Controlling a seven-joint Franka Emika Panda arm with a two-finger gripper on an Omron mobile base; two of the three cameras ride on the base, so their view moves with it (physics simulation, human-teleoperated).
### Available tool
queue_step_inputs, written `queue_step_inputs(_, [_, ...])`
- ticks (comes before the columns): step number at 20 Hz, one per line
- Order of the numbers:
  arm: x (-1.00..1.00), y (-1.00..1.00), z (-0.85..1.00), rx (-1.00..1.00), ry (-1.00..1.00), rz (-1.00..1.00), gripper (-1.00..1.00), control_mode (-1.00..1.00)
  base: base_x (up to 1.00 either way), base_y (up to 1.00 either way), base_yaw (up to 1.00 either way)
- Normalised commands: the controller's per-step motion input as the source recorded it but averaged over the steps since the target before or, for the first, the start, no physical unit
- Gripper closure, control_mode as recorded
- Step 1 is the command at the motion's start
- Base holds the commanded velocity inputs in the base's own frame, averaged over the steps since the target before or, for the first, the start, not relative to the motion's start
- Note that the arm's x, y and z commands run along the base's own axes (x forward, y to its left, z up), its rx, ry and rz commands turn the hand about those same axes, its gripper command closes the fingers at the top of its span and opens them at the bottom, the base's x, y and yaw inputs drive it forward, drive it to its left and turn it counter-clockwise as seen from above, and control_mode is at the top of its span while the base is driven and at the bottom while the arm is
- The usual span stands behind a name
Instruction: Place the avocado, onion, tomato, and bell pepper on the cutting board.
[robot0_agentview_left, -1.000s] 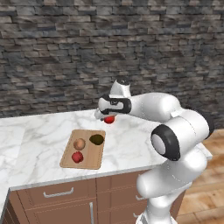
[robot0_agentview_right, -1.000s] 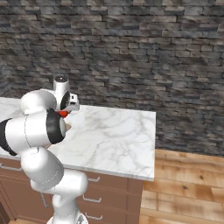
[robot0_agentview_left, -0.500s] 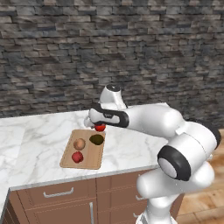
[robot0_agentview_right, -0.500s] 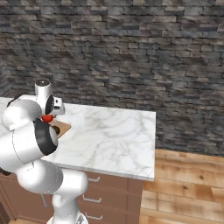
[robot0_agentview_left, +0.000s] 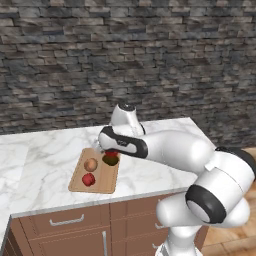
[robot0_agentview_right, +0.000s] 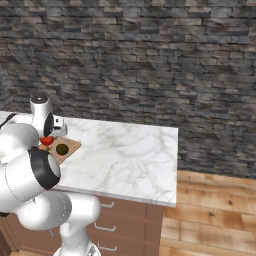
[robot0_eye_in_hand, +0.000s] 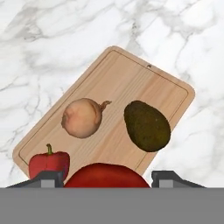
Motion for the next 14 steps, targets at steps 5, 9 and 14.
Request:
queue_step_inputs(5, [-0.01,0.01,-0.38,0.00,0.09,0.00,1.00,-1.00,0.00,0.00,0.00])
queue_step_inputs(9, [0.00,0.08,-0.43,-0.03,0.10,0.00,1.00,-1.00,0.00,0.00,0.00])
queue_step_inputs(14, [0.00,0.14,-0.41,-0.01,0.05,0.00,1.00,-1.00,0.00,0.00,0.00])
